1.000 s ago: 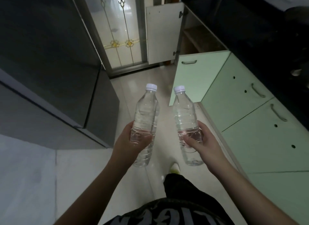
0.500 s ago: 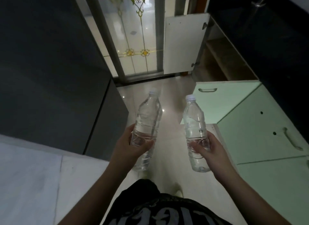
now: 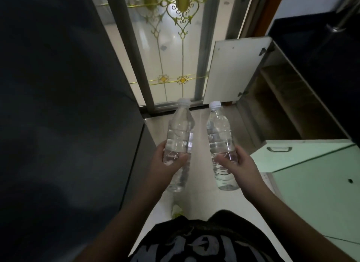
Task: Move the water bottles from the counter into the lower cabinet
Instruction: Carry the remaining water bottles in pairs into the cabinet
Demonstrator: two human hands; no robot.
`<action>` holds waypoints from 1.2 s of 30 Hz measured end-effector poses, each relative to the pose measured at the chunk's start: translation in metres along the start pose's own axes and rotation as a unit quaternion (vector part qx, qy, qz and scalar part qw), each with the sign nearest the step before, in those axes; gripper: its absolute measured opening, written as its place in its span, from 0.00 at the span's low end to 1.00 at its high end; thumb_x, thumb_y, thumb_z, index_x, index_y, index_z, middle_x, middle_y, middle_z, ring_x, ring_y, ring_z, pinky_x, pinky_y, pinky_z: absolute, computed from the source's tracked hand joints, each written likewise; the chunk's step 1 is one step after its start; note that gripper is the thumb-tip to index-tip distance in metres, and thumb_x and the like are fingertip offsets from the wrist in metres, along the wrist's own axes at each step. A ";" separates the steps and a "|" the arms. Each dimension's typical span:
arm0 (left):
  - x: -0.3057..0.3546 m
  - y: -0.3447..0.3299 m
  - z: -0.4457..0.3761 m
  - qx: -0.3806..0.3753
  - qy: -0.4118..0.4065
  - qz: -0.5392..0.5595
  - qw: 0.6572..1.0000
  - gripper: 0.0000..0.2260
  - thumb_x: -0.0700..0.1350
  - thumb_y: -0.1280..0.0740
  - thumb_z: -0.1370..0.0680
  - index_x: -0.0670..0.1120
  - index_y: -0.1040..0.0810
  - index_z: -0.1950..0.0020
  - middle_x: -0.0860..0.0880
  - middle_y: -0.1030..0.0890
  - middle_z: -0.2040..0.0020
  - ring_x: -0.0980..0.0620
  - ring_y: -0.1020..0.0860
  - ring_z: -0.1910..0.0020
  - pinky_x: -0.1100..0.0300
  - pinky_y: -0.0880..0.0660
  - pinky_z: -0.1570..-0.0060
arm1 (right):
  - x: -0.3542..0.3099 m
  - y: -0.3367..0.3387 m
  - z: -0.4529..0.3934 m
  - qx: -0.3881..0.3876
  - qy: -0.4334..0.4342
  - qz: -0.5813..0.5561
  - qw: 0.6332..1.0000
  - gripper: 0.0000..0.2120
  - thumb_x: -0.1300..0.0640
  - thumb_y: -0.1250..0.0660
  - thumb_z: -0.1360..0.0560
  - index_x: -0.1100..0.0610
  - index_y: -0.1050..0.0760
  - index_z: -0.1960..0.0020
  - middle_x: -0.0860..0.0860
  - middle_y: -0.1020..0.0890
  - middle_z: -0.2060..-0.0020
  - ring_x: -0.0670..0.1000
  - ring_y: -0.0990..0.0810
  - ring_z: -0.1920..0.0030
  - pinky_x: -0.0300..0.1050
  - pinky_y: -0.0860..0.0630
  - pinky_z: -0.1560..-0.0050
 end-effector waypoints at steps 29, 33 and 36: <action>0.154 -0.240 -0.368 -0.329 0.049 -0.099 0.938 0.18 0.46 0.27 0.25 0.55 0.25 0.37 0.51 0.15 0.47 0.50 0.16 0.50 0.52 0.21 0.51 | -0.030 0.181 -0.293 0.214 -0.092 -0.099 0.967 0.22 0.42 0.24 0.33 0.43 0.24 0.42 0.44 0.15 0.50 0.46 0.17 0.49 0.56 0.22 0.41; 0.159 -0.270 -0.418 -0.374 0.057 -0.136 0.916 0.19 0.47 0.27 0.25 0.55 0.25 0.36 0.50 0.15 0.46 0.47 0.16 0.50 0.50 0.18 0.53 | -0.022 0.193 -0.320 0.256 -0.116 -0.118 0.952 0.21 0.46 0.24 0.31 0.44 0.24 0.40 0.44 0.14 0.51 0.45 0.16 0.51 0.54 0.22 0.42; 0.161 -0.294 -0.461 -0.408 0.070 -0.154 0.897 0.17 0.47 0.27 0.25 0.55 0.25 0.38 0.51 0.15 0.48 0.50 0.15 0.52 0.56 0.19 0.58 | -0.014 0.200 -0.347 0.288 -0.143 -0.140 0.937 0.21 0.46 0.24 0.31 0.43 0.25 0.39 0.44 0.15 0.51 0.44 0.16 0.51 0.54 0.21 0.42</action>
Point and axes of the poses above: each hand's wrist, its own z-axis away from the middle knuckle, its own y-axis out of the back of the hand, x = y × z, the point moved 5 cm from there along -z, towards the middle knuckle
